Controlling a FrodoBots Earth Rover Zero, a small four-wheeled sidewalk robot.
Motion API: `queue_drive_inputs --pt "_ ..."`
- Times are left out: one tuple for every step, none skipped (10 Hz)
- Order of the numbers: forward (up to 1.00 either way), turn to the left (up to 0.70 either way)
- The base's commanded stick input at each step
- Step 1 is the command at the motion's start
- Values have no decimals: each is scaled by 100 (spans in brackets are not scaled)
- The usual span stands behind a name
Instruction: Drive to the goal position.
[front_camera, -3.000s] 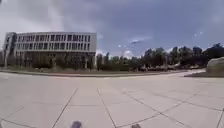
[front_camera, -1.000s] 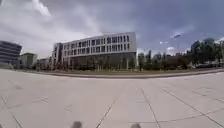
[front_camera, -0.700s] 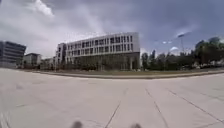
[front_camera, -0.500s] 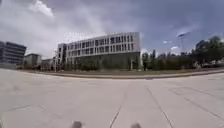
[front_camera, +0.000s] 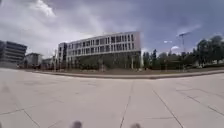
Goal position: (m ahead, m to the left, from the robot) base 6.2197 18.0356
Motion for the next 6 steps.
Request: queue_drive_inputs --pt "70 -1" --pt "70 -4" --pt "70 -15" --pt "70 -18" --pt "70 -4" --pt "70 0"
